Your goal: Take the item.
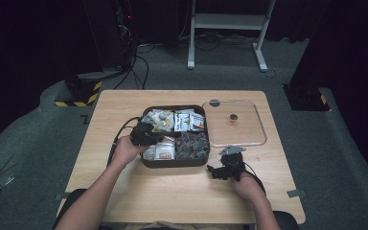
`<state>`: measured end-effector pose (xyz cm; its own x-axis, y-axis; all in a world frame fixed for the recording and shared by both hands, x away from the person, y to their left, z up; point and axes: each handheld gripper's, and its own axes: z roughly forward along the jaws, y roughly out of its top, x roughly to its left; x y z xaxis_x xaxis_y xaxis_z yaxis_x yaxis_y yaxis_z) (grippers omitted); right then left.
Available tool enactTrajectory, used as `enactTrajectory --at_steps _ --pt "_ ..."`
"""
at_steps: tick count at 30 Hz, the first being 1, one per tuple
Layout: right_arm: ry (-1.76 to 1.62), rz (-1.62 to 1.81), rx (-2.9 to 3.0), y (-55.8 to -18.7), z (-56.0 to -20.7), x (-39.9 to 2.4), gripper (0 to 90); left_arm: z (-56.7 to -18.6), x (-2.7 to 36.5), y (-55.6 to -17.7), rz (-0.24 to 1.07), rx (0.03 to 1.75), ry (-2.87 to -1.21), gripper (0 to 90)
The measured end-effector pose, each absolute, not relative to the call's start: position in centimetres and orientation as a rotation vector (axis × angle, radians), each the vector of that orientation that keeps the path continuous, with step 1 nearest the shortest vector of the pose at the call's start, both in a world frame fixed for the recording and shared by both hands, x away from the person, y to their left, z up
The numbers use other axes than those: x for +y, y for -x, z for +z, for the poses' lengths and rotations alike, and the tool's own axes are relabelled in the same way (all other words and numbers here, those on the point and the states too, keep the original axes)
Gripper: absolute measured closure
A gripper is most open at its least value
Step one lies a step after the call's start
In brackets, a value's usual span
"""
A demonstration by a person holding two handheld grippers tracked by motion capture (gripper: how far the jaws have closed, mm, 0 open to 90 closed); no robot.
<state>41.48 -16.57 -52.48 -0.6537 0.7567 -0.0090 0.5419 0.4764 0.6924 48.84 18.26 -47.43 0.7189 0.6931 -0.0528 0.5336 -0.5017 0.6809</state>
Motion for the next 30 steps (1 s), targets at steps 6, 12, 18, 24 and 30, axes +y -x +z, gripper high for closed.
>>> enactTrajectory --at_steps 6,12,18,24,30 --pt "-1.098 0.965 2.413 -41.5 -52.5 -16.6 7.9 -47.4 18.5 -48.9 0.282 0.925 -2.227 85.4" --pt "-1.094 0.967 2.414 -41.5 -52.5 -16.6 7.9 -47.2 18.8 -48.9 0.246 0.935 -2.223 87.2" --pt "-1.096 0.965 2.414 -41.4 -52.5 -16.6 7.9 -46.7 19.5 -49.0 0.226 0.958 -2.191 87.3" --pt "-1.097 0.964 2.414 -41.4 -52.5 -16.6 7.9 -46.1 19.8 -48.8 0.227 0.951 -2.175 87.4" --pt "-1.098 0.965 2.414 -41.4 -52.5 -16.6 7.9 -45.5 20.2 -48.6 0.202 0.957 -2.141 87.4"
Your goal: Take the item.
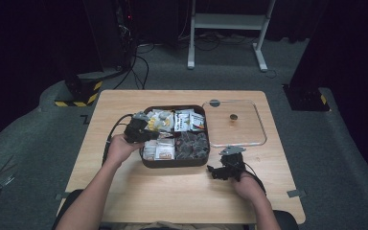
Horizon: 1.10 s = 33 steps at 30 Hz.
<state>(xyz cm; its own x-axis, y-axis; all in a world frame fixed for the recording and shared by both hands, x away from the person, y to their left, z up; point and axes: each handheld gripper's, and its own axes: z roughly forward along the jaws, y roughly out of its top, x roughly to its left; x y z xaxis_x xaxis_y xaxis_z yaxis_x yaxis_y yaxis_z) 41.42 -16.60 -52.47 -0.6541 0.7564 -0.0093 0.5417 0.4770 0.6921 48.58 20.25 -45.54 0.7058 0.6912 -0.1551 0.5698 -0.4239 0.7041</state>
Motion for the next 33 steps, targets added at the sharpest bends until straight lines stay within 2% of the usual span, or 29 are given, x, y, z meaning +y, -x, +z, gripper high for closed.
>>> enactTrajectory --at_steps 33 --pt "-1.074 0.974 2.434 -41.8 -52.5 -16.6 7.7 -43.2 25.5 -46.4 0.269 1.060 -2.033 87.4"
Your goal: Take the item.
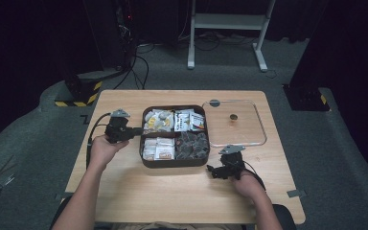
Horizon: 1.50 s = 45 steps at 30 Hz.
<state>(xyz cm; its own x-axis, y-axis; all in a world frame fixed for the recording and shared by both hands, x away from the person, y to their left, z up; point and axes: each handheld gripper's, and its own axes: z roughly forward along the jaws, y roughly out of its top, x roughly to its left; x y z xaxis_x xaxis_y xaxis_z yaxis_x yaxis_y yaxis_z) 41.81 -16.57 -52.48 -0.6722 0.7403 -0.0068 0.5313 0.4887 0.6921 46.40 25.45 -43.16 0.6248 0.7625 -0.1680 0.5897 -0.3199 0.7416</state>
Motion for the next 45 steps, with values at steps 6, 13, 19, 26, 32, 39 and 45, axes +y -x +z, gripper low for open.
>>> enactTrajectory --at_steps 6,13,19,26,32,39,45 --pt "-1.073 0.973 2.435 -41.8 -52.5 -16.6 7.7 -42.9 26.8 -46.2 0.278 1.084 -2.019 87.4" --pt "-1.071 0.973 2.435 -41.8 -52.5 -16.6 7.7 -42.7 28.5 -46.1 0.298 1.117 -2.000 87.4" --pt "-1.072 0.972 2.433 -41.8 -52.5 -16.6 7.8 -42.9 29.9 -45.7 0.301 1.172 -1.993 87.4" --pt "-1.075 0.972 2.433 -41.8 -52.5 -16.5 7.8 -43.7 31.1 -46.0 0.293 1.232 -1.978 87.4" --pt "-1.074 0.972 2.433 -41.8 -52.5 -16.6 7.8 -44.4 31.7 -46.1 0.301 1.271 -1.982 87.4" --pt "-1.073 0.972 2.433 -41.8 -52.5 -16.6 7.8 -46.3 32.5 -47.3 0.318 1.334 -2.008 87.4" --pt "-1.072 0.973 2.433 -41.8 -52.5 -16.6 7.8 -48.1 31.4 -48.3 0.315 1.350 -2.087 87.4"
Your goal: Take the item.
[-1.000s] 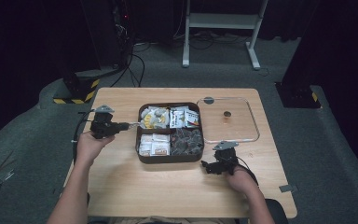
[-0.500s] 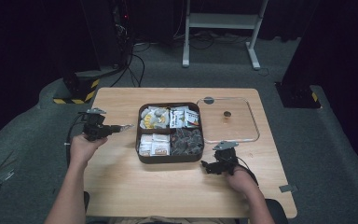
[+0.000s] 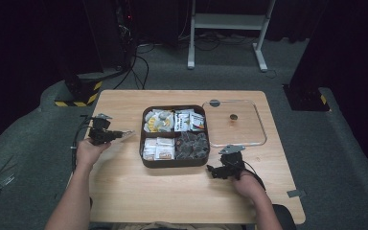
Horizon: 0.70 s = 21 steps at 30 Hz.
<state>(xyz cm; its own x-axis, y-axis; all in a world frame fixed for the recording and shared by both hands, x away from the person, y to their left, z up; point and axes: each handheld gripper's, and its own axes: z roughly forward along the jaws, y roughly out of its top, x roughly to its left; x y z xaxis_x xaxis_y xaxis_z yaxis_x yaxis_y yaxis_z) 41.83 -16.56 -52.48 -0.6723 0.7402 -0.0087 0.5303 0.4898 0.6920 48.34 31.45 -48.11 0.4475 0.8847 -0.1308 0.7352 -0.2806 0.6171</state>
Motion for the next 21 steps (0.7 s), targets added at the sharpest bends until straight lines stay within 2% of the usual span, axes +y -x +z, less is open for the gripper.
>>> enactTrajectory --at_steps 10,17,19,21 --pt "-1.073 0.973 2.432 -41.8 -52.5 -16.6 7.9 -49.7 29.9 -48.5 0.250 1.307 -2.149 86.3" --pt "-1.074 0.975 2.431 -41.8 -52.5 -16.6 7.9 -49.8 30.5 -48.5 0.252 1.319 -2.096 84.3" --pt "-1.074 0.975 2.431 -41.8 -52.5 -16.6 7.9 -49.8 30.4 -48.5 0.249 1.318 -2.097 81.7" --pt "-1.074 0.975 2.430 -41.8 -52.5 -16.6 7.9 -49.8 30.4 -48.5 0.231 1.300 -2.081 75.0"
